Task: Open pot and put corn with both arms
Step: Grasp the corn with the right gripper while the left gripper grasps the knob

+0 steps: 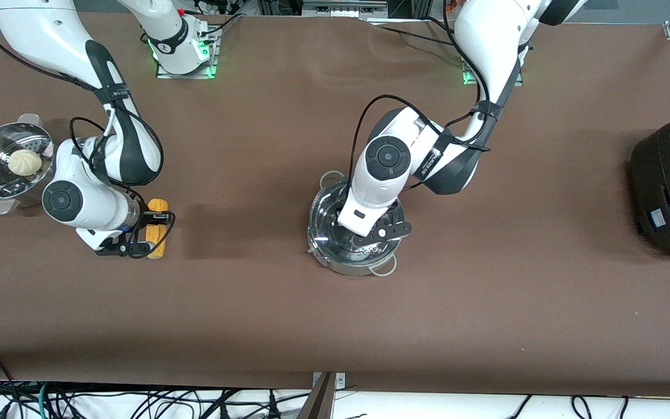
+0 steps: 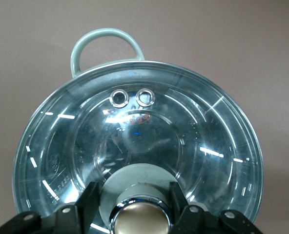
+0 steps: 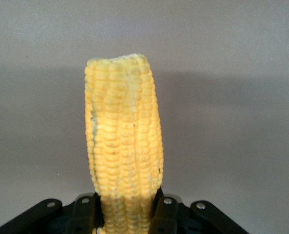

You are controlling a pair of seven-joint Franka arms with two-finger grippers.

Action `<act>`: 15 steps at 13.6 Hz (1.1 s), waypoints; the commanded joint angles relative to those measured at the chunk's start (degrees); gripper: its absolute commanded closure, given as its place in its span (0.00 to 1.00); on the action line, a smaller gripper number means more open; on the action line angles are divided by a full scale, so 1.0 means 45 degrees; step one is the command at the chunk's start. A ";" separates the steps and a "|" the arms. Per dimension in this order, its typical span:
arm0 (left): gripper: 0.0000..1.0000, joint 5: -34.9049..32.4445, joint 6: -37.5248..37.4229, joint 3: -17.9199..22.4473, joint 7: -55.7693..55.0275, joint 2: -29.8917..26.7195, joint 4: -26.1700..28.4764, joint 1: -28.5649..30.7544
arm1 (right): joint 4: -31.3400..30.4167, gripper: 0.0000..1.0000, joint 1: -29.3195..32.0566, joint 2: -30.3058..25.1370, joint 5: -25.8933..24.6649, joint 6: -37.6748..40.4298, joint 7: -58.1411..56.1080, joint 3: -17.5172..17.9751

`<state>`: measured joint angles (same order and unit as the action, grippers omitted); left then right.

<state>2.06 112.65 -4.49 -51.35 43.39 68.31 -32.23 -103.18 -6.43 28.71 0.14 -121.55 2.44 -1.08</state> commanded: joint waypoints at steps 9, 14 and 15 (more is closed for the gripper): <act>1.00 -0.0243 -0.0169 0.0021 -0.0367 0.0028 -0.0336 -0.0338 | 0.0370 1.00 -0.0115 -0.0051 0.0087 0.0565 0.0063 -0.0013; 1.00 -0.0204 -0.1302 0.0041 -0.0309 -0.0539 -0.0473 -0.0318 | 0.0370 1.00 -0.0115 -0.0012 0.0087 0.0565 0.0063 -0.0013; 1.00 -0.0204 -0.1381 0.0041 -0.0309 -0.0540 -0.0473 -0.0318 | 0.0370 1.00 -0.0115 -0.0012 0.0087 0.0565 0.0063 -0.0013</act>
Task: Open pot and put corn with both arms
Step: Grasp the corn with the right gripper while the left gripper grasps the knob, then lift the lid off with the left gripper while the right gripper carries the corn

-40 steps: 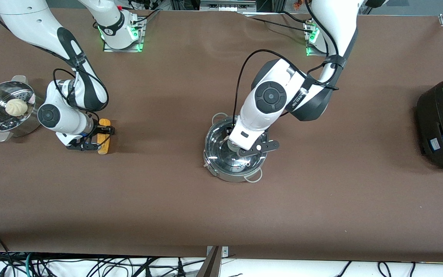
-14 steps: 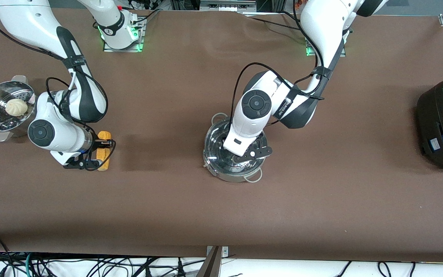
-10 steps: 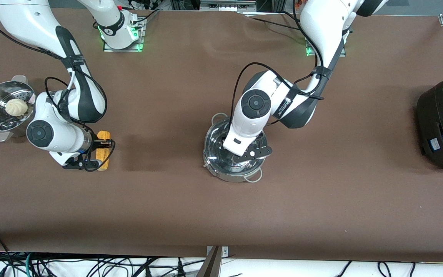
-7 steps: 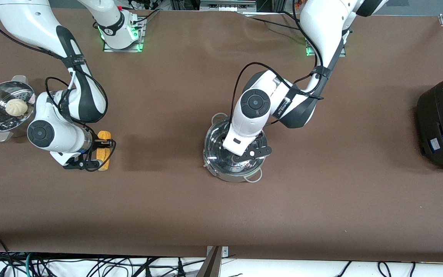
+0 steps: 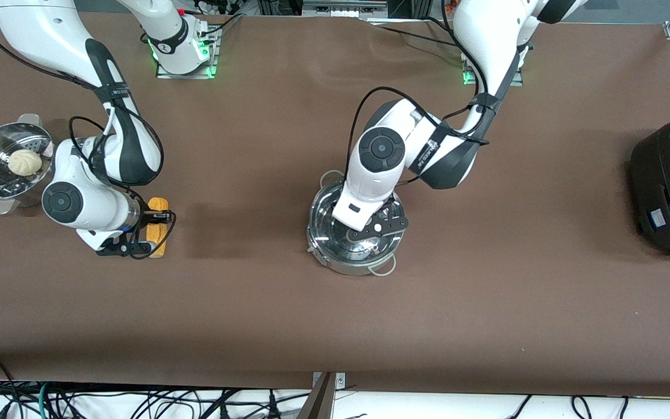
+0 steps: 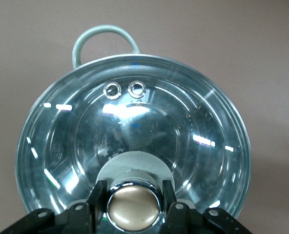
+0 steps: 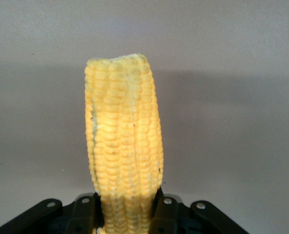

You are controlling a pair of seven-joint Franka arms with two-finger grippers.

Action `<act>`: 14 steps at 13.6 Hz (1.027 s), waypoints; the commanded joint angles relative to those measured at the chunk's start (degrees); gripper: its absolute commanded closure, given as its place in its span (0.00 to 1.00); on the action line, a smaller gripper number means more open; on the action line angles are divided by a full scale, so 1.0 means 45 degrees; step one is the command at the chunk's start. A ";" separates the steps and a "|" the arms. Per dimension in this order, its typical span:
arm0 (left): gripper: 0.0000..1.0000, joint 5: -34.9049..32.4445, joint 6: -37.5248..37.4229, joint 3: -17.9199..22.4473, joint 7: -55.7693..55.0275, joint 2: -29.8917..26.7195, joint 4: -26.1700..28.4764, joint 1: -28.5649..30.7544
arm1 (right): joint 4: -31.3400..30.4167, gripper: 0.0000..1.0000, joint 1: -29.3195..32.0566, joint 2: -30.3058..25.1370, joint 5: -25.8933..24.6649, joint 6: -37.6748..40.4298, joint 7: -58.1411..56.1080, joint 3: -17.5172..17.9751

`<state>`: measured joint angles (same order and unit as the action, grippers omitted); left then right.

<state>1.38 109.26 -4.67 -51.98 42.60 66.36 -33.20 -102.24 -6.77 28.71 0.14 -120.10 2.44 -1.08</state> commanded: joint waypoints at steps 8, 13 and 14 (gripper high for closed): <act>1.00 0.0006 -0.1677 0.0041 0.0318 -0.0753 -0.0329 0.0287 | 0.1698 1.00 -0.0331 -0.0051 0.0106 0.1038 -0.0015 0.0005; 1.00 0.0690 -0.4062 0.0041 0.3320 -0.2196 -0.0880 0.2549 | 0.3930 1.00 -0.2145 0.0203 0.0632 0.3369 0.1770 -0.0014; 1.00 0.0690 -0.4141 0.0041 0.4334 -0.2529 -0.0415 0.2941 | 0.4105 1.00 -0.2555 0.0222 0.0924 0.3349 0.2942 0.0005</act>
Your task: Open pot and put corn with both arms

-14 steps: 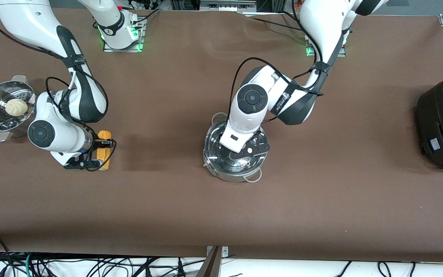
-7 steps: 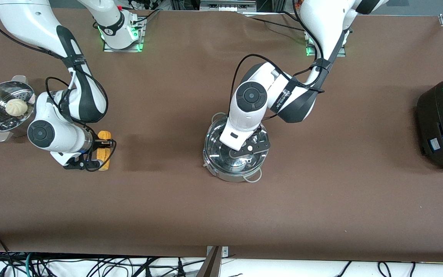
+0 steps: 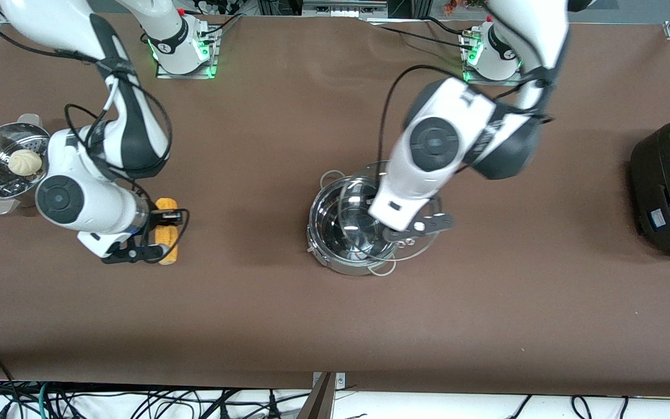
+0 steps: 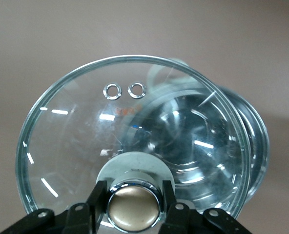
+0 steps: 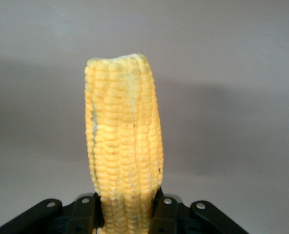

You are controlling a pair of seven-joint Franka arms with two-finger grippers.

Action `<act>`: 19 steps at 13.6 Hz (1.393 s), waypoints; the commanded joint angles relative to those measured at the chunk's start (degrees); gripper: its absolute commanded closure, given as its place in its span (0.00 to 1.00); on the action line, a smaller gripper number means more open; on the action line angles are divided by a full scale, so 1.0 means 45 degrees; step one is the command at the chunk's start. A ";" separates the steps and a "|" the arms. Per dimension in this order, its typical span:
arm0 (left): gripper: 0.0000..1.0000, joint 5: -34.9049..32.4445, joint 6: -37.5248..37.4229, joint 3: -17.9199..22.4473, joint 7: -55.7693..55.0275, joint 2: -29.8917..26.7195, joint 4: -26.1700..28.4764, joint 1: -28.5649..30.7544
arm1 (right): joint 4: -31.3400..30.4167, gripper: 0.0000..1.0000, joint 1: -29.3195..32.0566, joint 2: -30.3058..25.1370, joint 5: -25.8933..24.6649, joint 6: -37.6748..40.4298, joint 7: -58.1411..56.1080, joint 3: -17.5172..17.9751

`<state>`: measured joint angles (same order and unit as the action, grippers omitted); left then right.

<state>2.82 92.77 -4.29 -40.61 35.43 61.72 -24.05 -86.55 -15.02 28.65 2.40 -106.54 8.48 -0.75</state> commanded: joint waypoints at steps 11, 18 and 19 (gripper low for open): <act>1.00 -0.0431 0.6017 -0.0043 0.7323 -0.5101 1.1493 0.4933 | 0.3550 1.00 -0.4962 0.3788 0.3568 -0.5716 0.7725 0.0831; 1.00 -0.0412 0.8796 -0.0043 0.7364 -0.3325 1.2613 0.5187 | 0.3531 0.01 -0.5645 0.4435 0.3258 -0.5875 0.7609 0.0793; 1.00 -0.0412 0.8915 -0.0043 0.7364 -0.3111 1.2613 0.5227 | 0.3531 0.00 -0.5743 0.4338 0.2791 -0.5817 0.7569 0.0792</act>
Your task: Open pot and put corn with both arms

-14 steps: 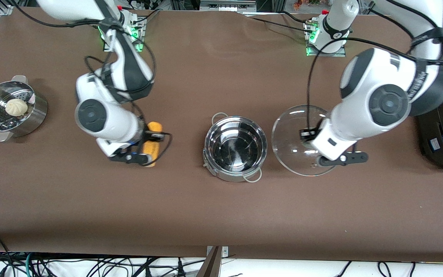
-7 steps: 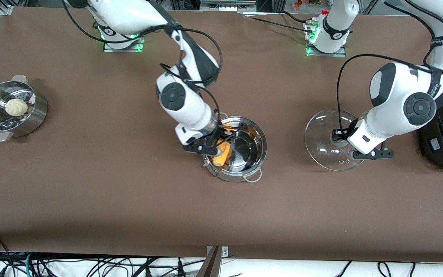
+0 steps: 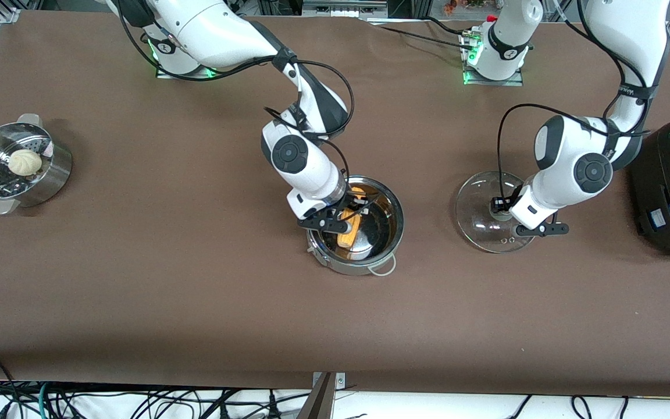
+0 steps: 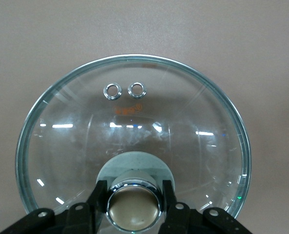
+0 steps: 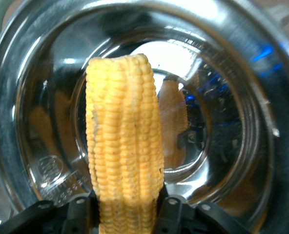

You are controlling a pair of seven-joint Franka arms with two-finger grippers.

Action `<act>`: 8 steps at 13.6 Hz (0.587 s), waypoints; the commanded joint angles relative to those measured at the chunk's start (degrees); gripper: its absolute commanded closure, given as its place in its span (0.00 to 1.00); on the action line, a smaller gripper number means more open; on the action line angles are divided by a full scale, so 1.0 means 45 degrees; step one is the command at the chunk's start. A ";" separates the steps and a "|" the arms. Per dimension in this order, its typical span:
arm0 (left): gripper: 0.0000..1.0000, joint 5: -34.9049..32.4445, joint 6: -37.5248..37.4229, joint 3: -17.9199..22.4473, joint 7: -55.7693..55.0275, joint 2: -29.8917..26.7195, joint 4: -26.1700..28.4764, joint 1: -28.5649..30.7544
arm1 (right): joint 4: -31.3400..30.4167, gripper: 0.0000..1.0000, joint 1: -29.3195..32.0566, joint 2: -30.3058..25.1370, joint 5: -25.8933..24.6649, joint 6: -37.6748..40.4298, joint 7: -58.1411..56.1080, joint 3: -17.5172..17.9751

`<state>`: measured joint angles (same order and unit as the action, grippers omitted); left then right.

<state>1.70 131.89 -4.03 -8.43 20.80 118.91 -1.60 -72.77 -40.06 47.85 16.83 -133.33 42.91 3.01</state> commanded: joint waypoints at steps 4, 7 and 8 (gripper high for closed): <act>0.15 -0.0164 0.0184 -0.0100 0.0234 0.0300 -0.0155 0.0296 | 0.0430 0.00 -0.0101 -0.0319 -0.0711 0.0216 -0.0120 -0.0142; 0.00 -0.0105 -0.0456 -0.0100 0.0117 -0.0050 -0.0350 0.0335 | 0.0410 0.00 -0.0081 -0.0748 -0.1041 0.1149 -0.0159 -0.0530; 0.00 -0.0105 -0.1195 -0.0100 0.0078 -0.0477 -0.0660 0.0335 | 0.0410 0.00 -0.0081 -0.1078 -0.1314 0.1753 -0.0179 -0.0726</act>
<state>1.70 131.74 -3.97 -8.38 22.24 117.62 -0.79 -70.87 -40.58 45.91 12.85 -130.44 42.60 1.26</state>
